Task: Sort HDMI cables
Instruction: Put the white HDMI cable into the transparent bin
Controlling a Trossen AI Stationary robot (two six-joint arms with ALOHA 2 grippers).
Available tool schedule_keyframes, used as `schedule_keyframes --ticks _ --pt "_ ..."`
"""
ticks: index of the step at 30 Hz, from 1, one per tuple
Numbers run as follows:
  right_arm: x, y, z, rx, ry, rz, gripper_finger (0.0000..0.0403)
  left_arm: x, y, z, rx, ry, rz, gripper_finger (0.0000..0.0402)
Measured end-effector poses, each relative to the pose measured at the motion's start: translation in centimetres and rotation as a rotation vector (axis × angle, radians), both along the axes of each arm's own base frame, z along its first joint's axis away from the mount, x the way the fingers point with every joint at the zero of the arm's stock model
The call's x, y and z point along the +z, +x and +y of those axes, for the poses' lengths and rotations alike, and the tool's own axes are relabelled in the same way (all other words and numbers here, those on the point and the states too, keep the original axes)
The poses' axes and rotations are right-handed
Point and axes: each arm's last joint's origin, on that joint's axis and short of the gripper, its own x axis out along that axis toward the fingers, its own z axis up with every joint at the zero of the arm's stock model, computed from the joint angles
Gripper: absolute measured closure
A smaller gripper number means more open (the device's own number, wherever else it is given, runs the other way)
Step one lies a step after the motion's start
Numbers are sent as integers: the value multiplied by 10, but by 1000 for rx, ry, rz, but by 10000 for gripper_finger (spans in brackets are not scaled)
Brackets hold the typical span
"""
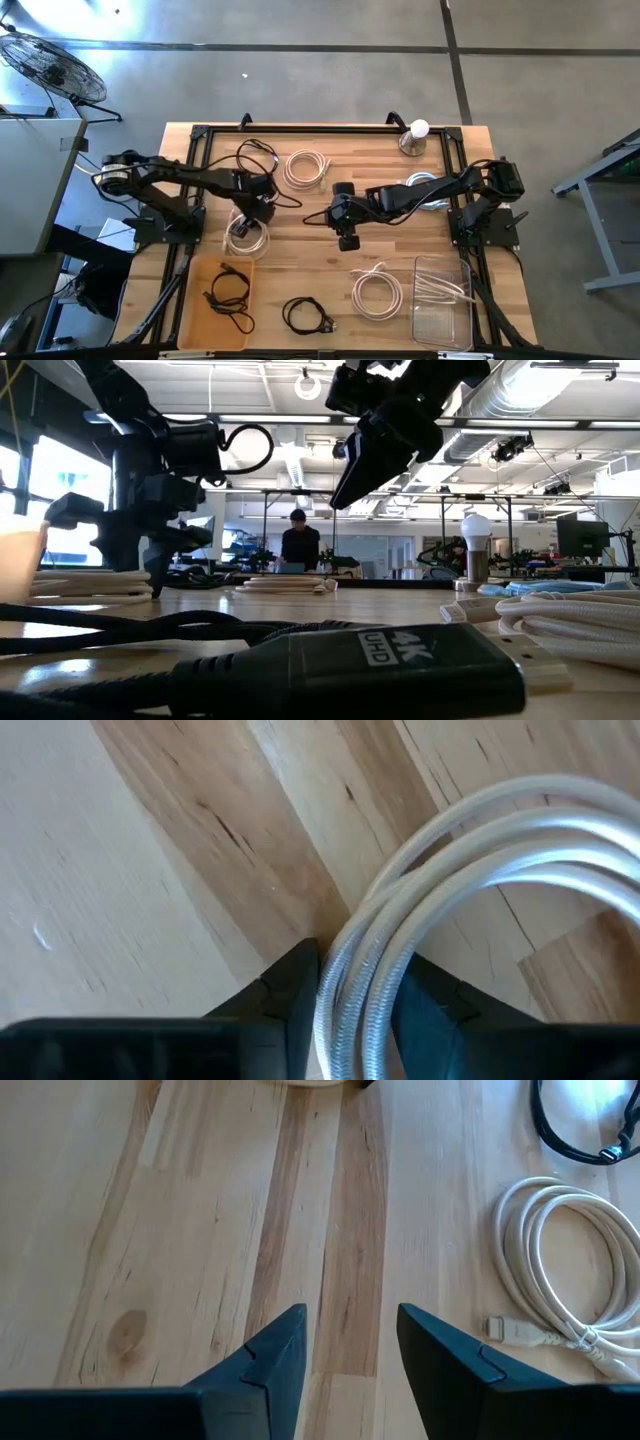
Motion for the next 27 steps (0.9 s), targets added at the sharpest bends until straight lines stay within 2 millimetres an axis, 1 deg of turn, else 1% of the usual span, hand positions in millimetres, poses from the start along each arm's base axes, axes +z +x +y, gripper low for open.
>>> schedule_keyframes --ticks 2,5,6,9,12,14,18,20,24,27 --pt "0 0 0 1 -2 0 253 0 0 2 9 -1 -5 320" --pt "0 1 -1 -3 -1 -7 254 1 -1 7 31 -12 -10 368" --pt "1 1 -1 -6 2 -9 254 1 -1 9 32 -13 -12 373" --pt "1 1 -2 -7 2 -8 254 1 -1 13 30 -26 -31 372" --pt "0 1 -2 -7 2 -8 253 2 0 17 20 -63 -83 357" --pt "1 1 -2 -7 2 -8 254 3 2 21 20 -90 -131 354" --pt "0 1 -2 -5 0 -8 253 5 6 28 32 -108 -207 371" --pt "0 1 -2 -4 -1 -8 254 7 7 32 35 -129 -243 372" --pt "0 1 -2 7 -10 -6 253 11 11 36 8 -215 -354 372" --pt "1 1 -2 36 -34 -3 254 17 16 37 -27 -294 -446 364"
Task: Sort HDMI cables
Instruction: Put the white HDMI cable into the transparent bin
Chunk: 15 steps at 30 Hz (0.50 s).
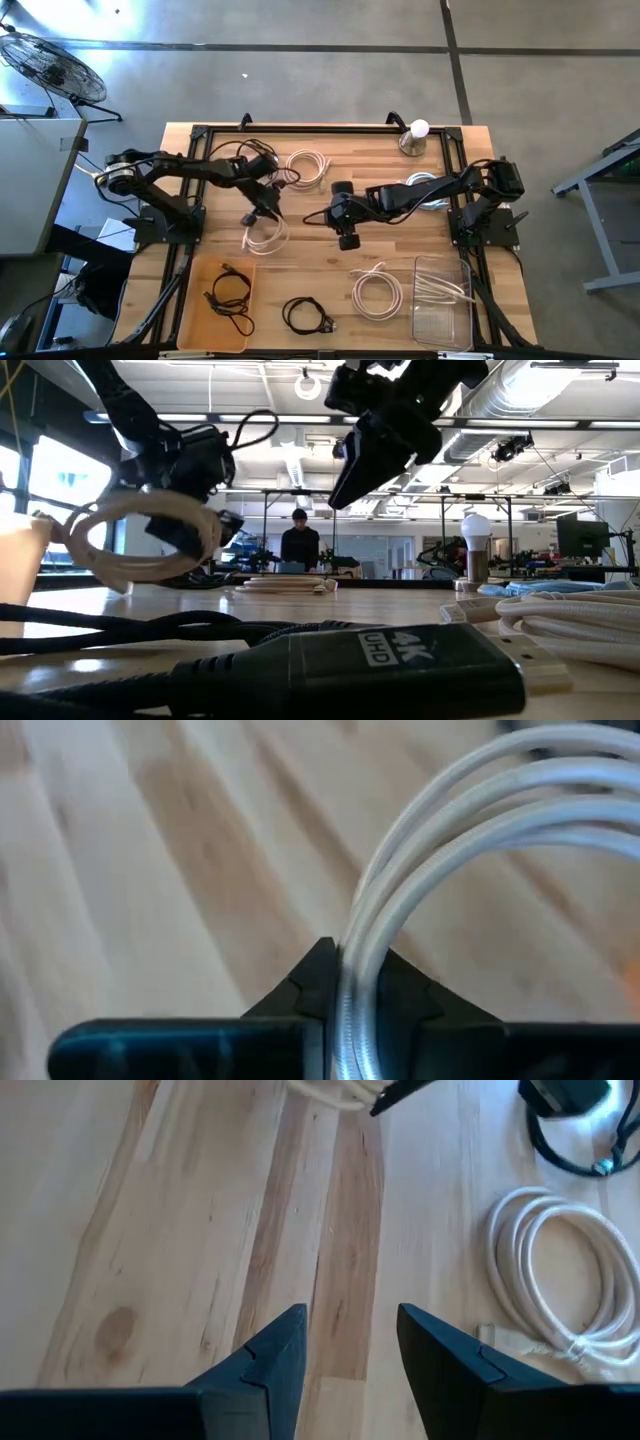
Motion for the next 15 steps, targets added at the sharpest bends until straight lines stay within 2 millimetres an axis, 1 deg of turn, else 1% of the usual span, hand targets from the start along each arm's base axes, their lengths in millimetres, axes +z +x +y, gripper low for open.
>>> schedule_keyframes --ticks 4,11,15 --pt "1 1 2 56 -43 -14 255 7 7 -1 -67 -63 -128 362" --pt "7 7 7 138 -115 -84 272 27 19 2 -143 -164 -344 370" --pt "12 11 13 179 -180 -148 283 35 24 0 -175 -196 -408 369"
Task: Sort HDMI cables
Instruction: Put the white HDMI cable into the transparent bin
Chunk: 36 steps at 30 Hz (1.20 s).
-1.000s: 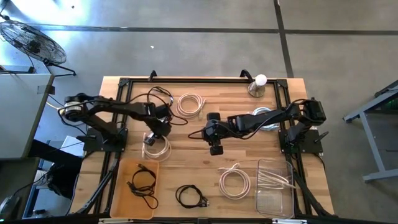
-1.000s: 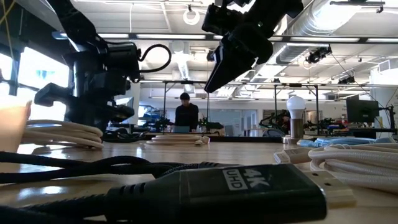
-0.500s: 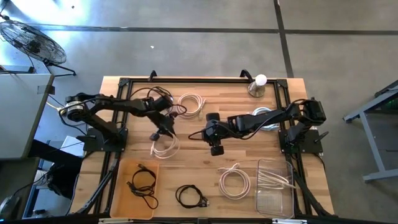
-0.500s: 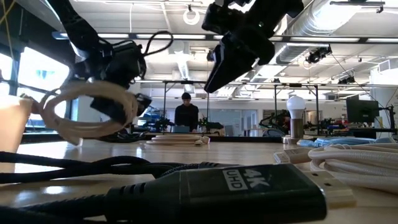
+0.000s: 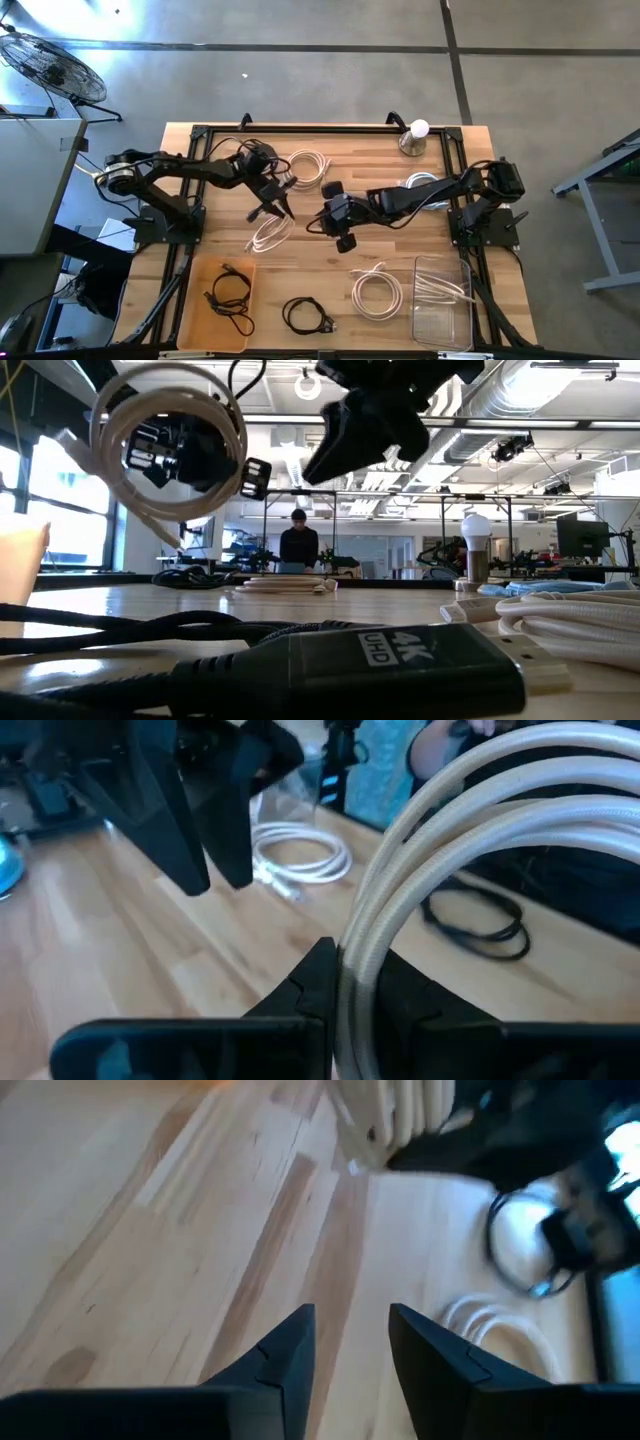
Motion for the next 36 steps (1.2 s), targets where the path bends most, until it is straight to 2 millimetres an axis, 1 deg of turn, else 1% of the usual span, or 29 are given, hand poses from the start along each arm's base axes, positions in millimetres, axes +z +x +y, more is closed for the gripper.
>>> schedule_keyframes --ticks 4,6,9,12,14,18,22,27,29,31,34,36 --pt "11 6 6 -39 -125 -128 290 1 0 0 -8 -4 -11 368" --pt "17 9 10 -26 -158 -196 292 1 0 0 -7 -2 -13 368" --pt "24 12 18 61 -158 -275 293 1 1 0 -7 -2 -14 368" --pt "28 13 25 163 -148 -315 293 2 1 0 -7 4 -27 368" --pt "29 14 26 191 -144 -332 293 3 1 0 -6 6 -29 368" --pt "30 14 25 196 -153 -340 293 3 1 0 -6 6 -29 368" --pt "28 16 27 244 -171 -350 293 2 1 0 -5 9 -30 368" --pt "17 19 34 326 -239 -321 293 2 1 0 -5 9 -30 367" --pt "12 22 38 388 -264 -326 293 2 1 0 -4 9 -29 367" --pt "12 23 42 417 -267 -348 293 2 1 0 -5 9 -30 367" --pt "16 24 42 392 -250 -391 290 2 1 0 -5 8 -28 367" --pt "18 25 41 337 -241 -408 281 2 1 0 -5 8 -29 367"
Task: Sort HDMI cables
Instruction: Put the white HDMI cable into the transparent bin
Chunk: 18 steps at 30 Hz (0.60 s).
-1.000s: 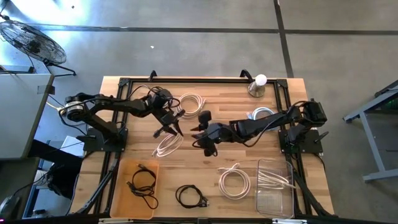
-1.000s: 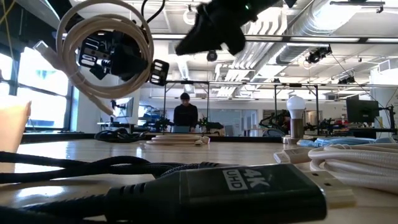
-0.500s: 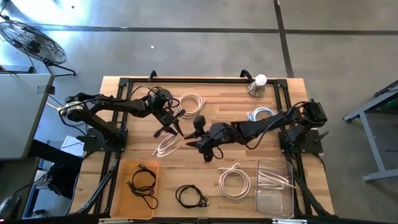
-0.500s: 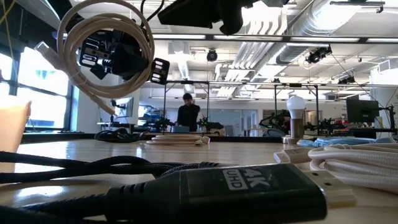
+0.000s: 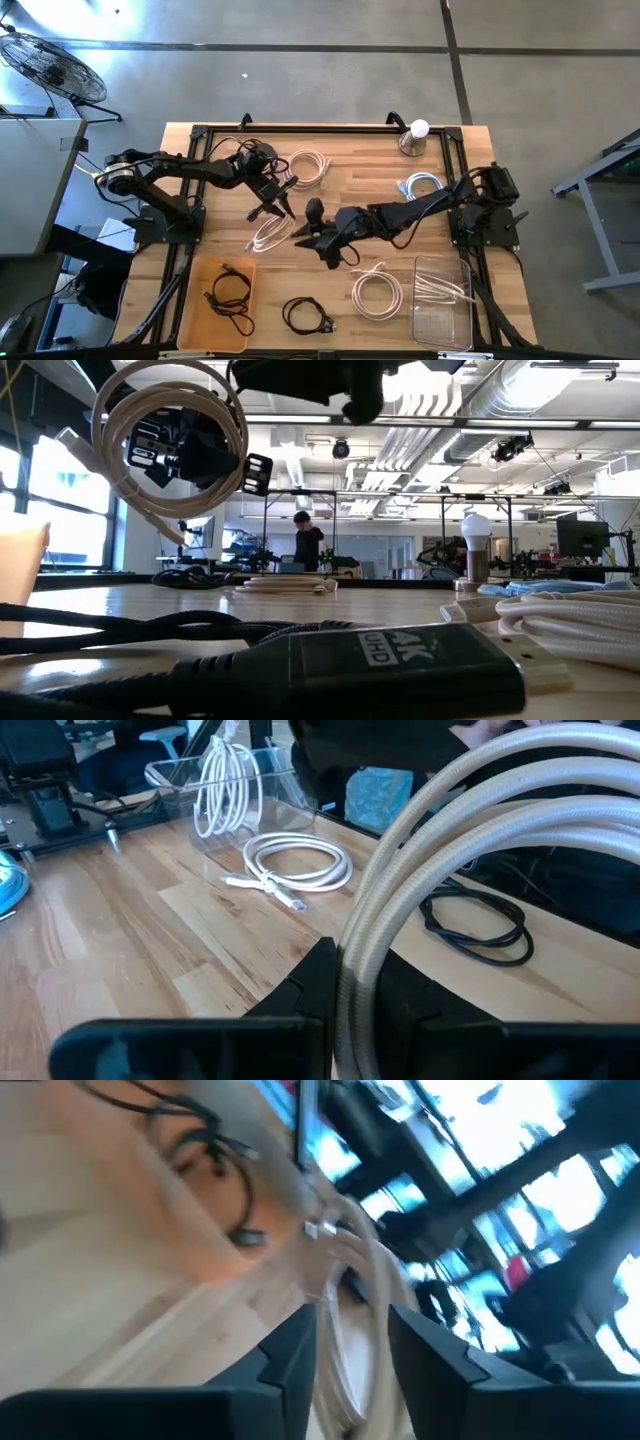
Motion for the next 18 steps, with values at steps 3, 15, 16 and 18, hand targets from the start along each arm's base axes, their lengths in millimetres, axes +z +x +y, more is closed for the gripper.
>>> schedule_keyframes --ticks 3,15,16,18 --pt "2 1 -2 -35 -1 -18 253 0 0 0 0 -1 1 367" --pt "4 2 -4 -76 90 -38 139 0 0 0 4 2 0 367" --pt "4 2 -5 -76 91 -37 138 0 0 0 16 5 5 367" --pt "4 2 -6 -77 91 -38 138 0 1 1 42 10 16 367"
